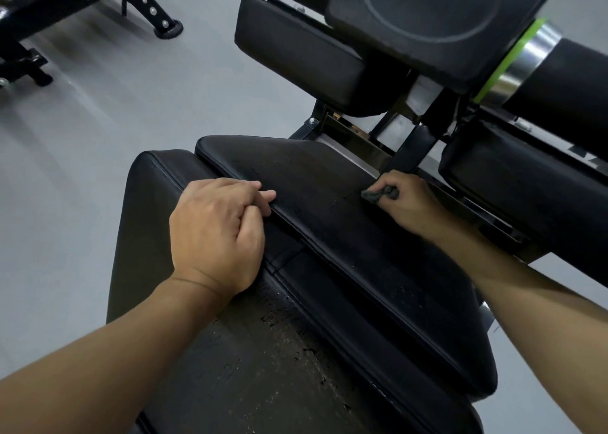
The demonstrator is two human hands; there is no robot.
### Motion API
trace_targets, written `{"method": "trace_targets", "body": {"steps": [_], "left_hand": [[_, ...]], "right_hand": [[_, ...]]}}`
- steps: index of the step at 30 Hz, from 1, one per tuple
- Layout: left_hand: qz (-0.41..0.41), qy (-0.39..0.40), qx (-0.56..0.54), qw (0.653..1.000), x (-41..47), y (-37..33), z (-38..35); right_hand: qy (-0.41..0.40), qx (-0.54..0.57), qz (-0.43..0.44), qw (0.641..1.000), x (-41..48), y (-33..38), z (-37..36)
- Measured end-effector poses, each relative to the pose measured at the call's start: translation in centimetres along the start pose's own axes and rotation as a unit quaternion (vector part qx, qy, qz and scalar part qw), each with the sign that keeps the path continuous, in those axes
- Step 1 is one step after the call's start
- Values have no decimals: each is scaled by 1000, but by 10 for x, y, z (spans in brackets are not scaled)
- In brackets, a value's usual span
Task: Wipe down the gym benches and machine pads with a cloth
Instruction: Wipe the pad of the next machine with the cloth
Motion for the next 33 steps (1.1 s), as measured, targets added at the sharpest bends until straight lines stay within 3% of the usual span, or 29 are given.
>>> {"method": "trace_targets", "body": {"steps": [6,12,17,22,27,33], "left_hand": [[-5,-3,2,1000,0,0,-1],[0,2,4,1000,1,0,0],[1,-2,3,1000,0,1,-1],[-3,1,4,1000,0,1,-1],[-5,-7,-1,1000,-1,1,-1],[-6,-1,7,1000,0,0,0]], "right_hand": [[92,-8,37,995,-41,10,13],[45,11,22,999,-13,13,-1],[125,7,38,991,-45,20,15],[49,25,13,998,-20,26,-5],[108,50,12,993,-61,26,10],[53,34,11,998,-33,36,-11]]}}
Point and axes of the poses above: each hand's wrist, its own x-axis towards the middle knuckle, its own z-axis out of the back of the hand, y = z × x, the point moved 4 cm from there along x, towards the middle knuckle, and after that the axes turned 11 degrees about x, right-handed, at the moved point
